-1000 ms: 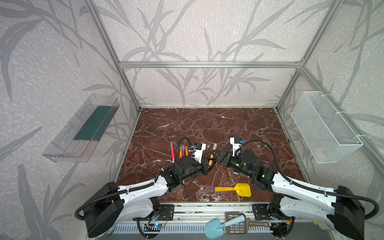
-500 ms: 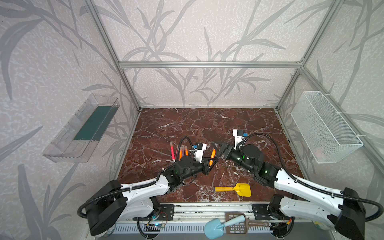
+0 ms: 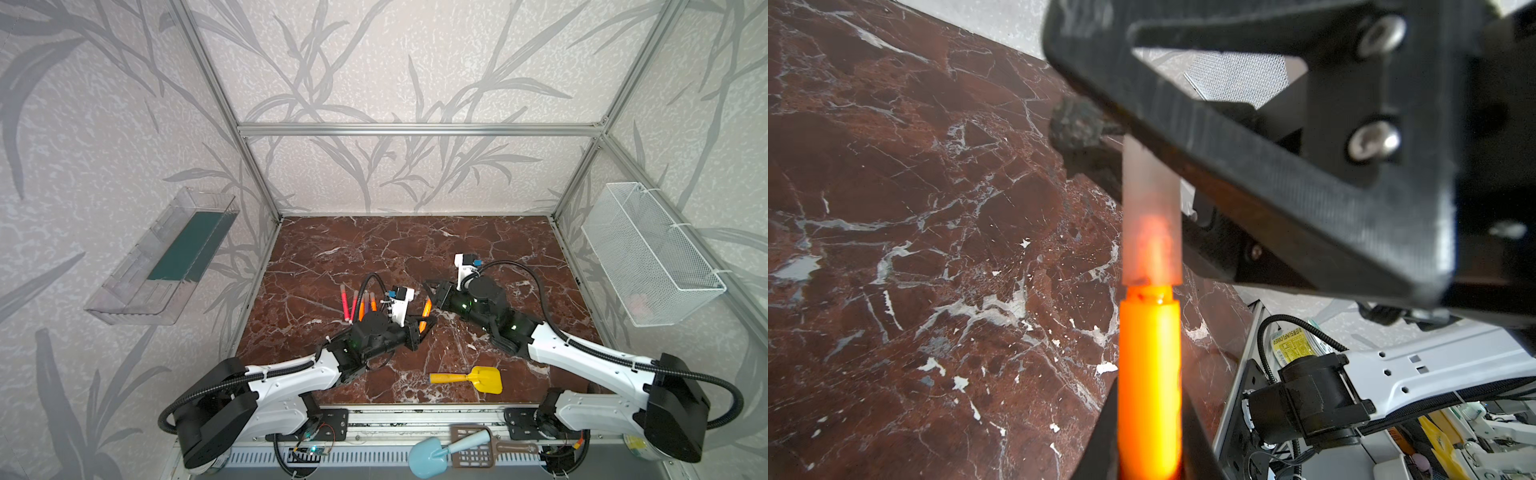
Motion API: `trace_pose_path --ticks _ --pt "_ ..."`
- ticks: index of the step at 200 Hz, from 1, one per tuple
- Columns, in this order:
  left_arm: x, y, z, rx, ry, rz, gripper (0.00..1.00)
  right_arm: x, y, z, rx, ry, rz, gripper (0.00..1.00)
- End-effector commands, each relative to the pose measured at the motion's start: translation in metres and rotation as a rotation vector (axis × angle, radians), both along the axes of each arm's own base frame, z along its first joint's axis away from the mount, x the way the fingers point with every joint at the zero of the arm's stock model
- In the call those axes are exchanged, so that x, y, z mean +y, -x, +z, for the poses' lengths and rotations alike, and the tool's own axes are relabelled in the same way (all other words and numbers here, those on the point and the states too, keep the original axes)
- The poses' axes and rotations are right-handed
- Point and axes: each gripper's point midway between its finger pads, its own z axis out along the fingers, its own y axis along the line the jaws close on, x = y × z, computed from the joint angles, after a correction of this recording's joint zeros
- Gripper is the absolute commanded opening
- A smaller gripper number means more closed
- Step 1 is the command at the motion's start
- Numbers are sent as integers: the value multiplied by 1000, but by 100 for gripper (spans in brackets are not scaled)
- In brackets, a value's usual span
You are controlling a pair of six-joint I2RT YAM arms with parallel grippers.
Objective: Insert the pens into the pen caps
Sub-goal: 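Push the pink cap down onto the orange marker tip with the right gripper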
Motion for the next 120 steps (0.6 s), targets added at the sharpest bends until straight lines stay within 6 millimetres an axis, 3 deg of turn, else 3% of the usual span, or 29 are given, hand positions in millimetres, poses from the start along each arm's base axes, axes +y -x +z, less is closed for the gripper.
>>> trace_pose_path --ticks 1,85,120 --pt "-1 -1 4 -26 10 -4 0 6 0 14 -19 -34 25 34" --pt "-1 -4 12 -23 25 -10 0 10 8 -3 6 -35 72 12" --pt "3 -6 29 -10 104 -56 0 10 19 2 -88 -105 133 8"
